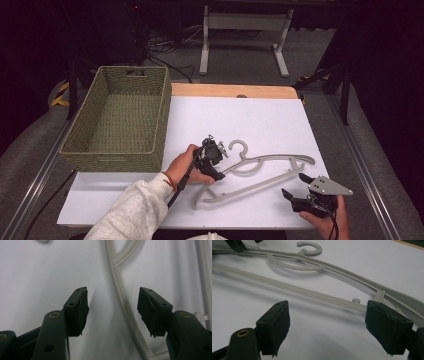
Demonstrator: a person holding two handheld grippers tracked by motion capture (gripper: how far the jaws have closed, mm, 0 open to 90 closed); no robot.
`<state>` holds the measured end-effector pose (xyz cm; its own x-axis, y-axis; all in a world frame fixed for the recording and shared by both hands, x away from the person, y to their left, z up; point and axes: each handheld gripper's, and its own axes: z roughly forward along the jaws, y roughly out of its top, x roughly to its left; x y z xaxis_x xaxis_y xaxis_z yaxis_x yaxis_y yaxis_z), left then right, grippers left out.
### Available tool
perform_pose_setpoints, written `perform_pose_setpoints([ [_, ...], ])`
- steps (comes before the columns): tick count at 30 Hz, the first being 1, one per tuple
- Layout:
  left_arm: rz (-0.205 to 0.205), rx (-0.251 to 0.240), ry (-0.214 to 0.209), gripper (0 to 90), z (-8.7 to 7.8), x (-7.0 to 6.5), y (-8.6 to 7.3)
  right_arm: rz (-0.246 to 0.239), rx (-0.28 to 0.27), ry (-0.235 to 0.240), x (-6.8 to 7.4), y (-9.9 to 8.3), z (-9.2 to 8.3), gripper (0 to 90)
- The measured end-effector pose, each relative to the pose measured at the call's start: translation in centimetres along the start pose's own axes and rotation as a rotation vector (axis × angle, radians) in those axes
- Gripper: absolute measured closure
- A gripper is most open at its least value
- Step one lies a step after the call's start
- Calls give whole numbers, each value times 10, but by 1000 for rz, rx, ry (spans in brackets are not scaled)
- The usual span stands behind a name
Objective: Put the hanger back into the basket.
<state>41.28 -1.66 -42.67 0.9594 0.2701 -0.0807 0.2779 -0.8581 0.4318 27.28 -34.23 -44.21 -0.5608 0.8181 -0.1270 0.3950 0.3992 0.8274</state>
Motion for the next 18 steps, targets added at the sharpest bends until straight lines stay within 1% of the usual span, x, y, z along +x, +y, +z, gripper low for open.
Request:
perform_pose_setpoints([
  [2,9,54,-5,470,5,0,6,3,3,-2,0,0,0,206],
  [3,12,61,-5,473,7,0,8,2,4,-1,0,0,0,206],
  [5,12,62,-10,484,7,3,12,2,3,-2,-1,0,0,206],
  [7,-7,58,0,498,10,4,18,4,-2,-2,-1,-1,0,206],
  [9,5,63,35,528,13,2,23,5,-1,-2,-1,-1,0,206],
  [10,5,63,35,547,13,2,23,5,-1,-2,-1,-1,0,206],
  [11,7,60,63,547,15,1,26,2,1,-1,-1,-1,0,206],
  [12,18,70,78,565,16,0,29,6,5,1,-1,0,0,206],
  [13,19,85,83,572,16,-1,31,5,6,3,-1,0,0,206],
  [14,24,84,91,585,17,-2,32,4,9,4,-1,-1,0,206],
  [15,35,88,90,598,16,-3,32,5,7,6,-1,-1,0,206],
  [16,35,88,90,625,16,-3,32,7,7,8,-1,-1,0,206],
  [18,51,104,82,687,16,-6,34,7,7,8,-1,0,0,205],
])
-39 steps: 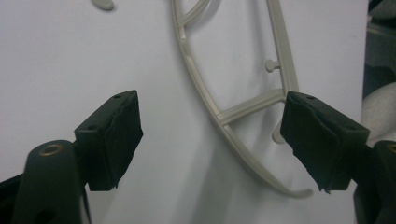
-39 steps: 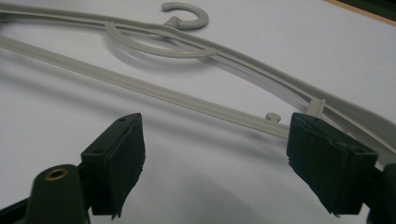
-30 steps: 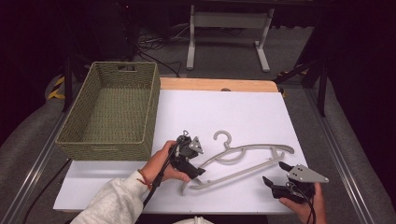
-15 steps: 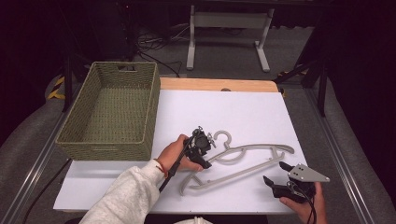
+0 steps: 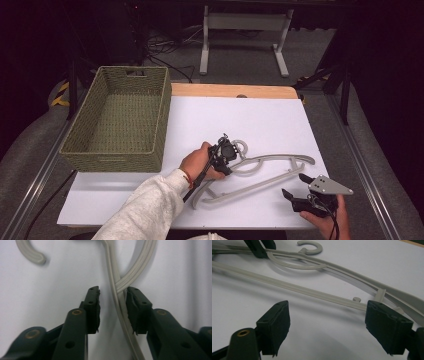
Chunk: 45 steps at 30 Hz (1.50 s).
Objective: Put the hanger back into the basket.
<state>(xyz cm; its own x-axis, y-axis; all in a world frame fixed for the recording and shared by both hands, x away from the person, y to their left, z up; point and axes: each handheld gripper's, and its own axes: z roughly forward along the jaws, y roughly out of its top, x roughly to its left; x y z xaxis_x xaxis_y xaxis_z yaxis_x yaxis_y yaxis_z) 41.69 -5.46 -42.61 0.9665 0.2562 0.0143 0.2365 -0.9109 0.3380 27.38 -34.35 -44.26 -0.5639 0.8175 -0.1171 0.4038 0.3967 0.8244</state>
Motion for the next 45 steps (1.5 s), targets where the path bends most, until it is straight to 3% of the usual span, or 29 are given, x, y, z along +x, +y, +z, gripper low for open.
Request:
perform_pose_setpoints([
  [2,1,-5,7,754,0,-2,0,-1,1,5,0,0,0,204],
  [6,4,5,11,765,0,-2,1,1,1,7,0,0,0,202],
  [9,-16,-38,4,806,1,0,-2,6,-2,4,0,0,0,202],
  [11,5,-45,6,818,1,0,-3,6,-2,2,0,0,-1,202],
  [13,-1,-57,18,820,1,0,-2,9,-12,-5,-1,0,-3,199],
  [17,19,-97,90,821,-3,-2,-3,27,-41,-21,-5,0,-8,200],
  [19,9,-114,126,821,-6,-2,-3,34,-52,-33,-7,0,-11,199],
  [24,-10,-165,174,822,-20,2,-5,35,-71,-41,-8,1,-14,199],
  [26,-20,-178,192,822,-26,4,-6,39,-122,-30,-9,2,-22,198],
  [28,-22,-191,215,822,-33,6,-6,42,-135,-18,-10,2,-23,198],
  [33,-49,-254,230,822,-56,13,-8,10,-142,3,-6,2,-22,197],
  [35,-58,-278,244,822,-68,15,-8,-11,-167,48,-5,3,-24,195],
  [36,-65,-292,242,822,-71,16,-9,-23,-179,47,-3,4,-25,194],
  [39,-77,-319,256,822,-88,20,-10,-44,-177,46,-2,5,-26,198],
  [45,-108,-380,282,822,-120,28,-19,-25,-142,26,-3,3,-21,200],
])
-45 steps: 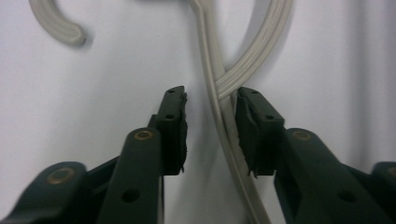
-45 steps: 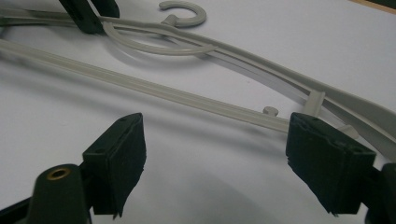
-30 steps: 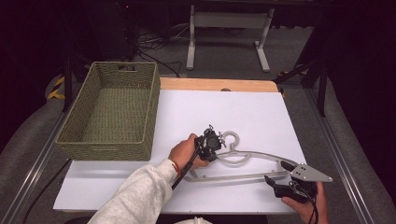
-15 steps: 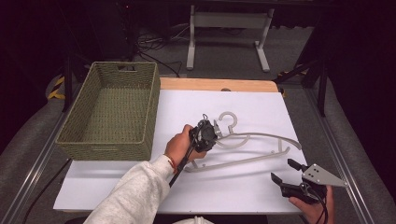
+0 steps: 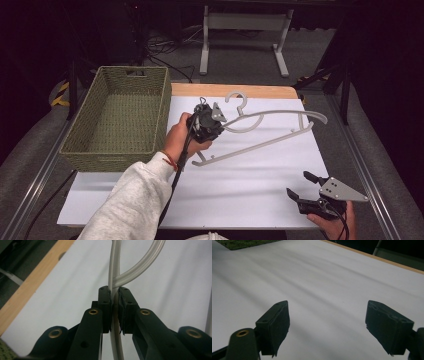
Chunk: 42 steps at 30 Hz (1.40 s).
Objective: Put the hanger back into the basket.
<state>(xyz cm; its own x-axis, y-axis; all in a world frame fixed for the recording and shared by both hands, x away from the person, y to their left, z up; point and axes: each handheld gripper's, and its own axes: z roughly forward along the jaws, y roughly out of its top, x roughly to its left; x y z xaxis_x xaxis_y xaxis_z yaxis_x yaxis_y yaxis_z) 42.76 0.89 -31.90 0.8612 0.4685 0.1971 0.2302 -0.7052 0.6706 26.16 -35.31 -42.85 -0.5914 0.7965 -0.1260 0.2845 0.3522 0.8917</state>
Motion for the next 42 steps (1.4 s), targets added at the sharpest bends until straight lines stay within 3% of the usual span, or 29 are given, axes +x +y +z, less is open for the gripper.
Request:
perform_pose_setpoints([
  [4,-31,-36,15,822,-23,16,-1,9,20,-1,0,-2,4,200],
  [10,-67,-49,44,822,-50,33,-3,14,31,-1,0,-2,7,200],
  [13,-101,-79,55,822,-67,40,-9,12,28,-8,1,-2,6,200],
  [24,-164,-67,110,822,-91,65,-29,8,35,-1,2,-1,9,199],
  [31,-194,-35,147,822,-108,83,-44,10,41,3,2,-1,10,199],
  [35,-223,-38,191,822,-116,97,-56,9,47,4,2,-1,11,198],
  [42,-269,-18,223,822,-125,120,-80,5,55,10,3,-1,13,198],
])
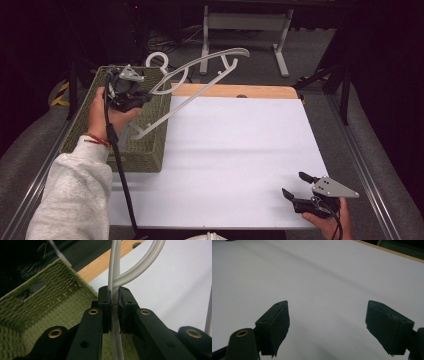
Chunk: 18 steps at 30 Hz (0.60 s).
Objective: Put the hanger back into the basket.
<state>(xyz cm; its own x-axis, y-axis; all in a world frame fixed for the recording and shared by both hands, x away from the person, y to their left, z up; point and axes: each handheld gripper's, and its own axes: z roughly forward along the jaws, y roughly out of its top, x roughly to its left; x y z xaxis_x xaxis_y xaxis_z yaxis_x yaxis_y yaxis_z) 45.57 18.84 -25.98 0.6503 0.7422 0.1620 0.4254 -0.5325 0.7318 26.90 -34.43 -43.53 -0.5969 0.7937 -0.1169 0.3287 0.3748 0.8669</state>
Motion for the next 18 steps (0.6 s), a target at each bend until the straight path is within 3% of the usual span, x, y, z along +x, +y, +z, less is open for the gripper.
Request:
perform_pose_setpoints([
  [7,-59,13,30,822,1,27,-17,6,3,-4,0,0,0,198],
  [18,-98,41,75,821,10,62,-35,14,6,4,0,0,1,198],
])
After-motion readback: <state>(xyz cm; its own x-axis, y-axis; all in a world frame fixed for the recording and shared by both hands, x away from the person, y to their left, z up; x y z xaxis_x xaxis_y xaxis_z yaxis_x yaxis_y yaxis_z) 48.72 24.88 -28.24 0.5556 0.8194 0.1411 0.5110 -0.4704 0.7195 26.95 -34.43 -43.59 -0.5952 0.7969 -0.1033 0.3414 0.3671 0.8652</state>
